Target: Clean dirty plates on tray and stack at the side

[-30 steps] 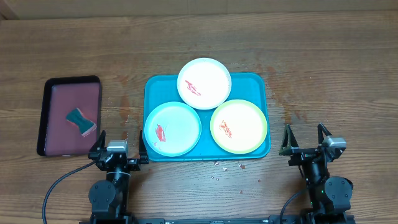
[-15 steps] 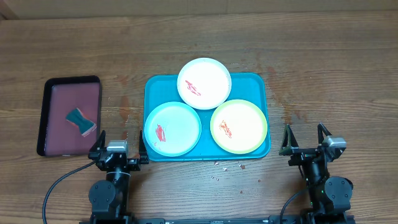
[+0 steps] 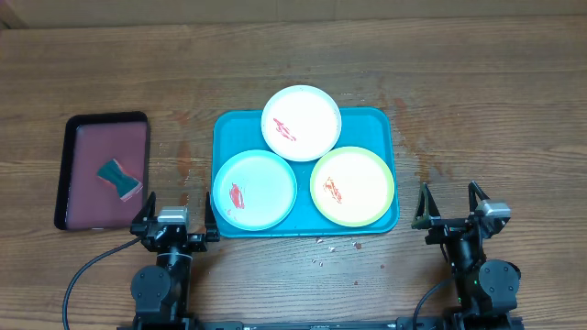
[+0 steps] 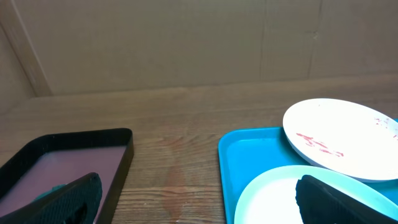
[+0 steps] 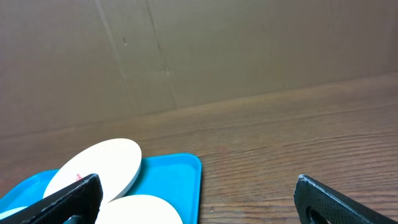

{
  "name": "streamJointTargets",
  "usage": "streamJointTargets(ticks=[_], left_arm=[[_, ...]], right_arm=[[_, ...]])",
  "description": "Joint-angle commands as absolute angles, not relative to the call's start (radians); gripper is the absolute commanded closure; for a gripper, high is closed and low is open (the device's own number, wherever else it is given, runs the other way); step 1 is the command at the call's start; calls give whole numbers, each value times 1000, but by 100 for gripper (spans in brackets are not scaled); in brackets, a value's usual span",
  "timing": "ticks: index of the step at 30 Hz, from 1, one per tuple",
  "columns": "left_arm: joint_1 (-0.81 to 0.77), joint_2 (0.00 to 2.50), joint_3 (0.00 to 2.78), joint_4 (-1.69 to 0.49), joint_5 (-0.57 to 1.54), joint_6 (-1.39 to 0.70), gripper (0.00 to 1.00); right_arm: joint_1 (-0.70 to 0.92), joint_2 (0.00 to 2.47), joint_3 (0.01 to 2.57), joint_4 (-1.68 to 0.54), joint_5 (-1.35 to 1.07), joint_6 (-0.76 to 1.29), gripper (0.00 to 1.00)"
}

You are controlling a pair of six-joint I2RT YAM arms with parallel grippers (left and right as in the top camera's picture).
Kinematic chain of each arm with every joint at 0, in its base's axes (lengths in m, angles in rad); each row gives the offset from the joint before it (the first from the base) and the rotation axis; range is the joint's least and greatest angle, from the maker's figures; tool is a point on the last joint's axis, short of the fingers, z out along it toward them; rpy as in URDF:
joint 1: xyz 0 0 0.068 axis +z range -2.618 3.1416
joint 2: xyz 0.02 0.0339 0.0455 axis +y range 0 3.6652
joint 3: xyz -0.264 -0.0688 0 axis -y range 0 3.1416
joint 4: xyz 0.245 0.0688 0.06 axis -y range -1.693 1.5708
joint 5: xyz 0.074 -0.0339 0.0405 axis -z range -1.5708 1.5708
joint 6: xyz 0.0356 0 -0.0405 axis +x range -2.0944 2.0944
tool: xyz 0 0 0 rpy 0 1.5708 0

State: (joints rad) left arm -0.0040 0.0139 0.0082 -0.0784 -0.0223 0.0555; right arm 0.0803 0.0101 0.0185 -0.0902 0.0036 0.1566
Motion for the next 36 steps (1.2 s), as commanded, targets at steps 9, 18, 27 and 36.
streamJointTargets(ticks=[9,18,27,36], left_arm=[[3,4,5,-76,-25,68,0],[3,4,5,-76,-25,68,0],[3,4,5,-38,-31,68,0],[-1,4,5,196,342,-138,0]], right_arm=[[85,3,8,-84,-1,152,0],[85,3,8,-84,-1,152,0],[85,3,8,-84,-1,152,0],[85,3,8,-84,-1,152,0]])
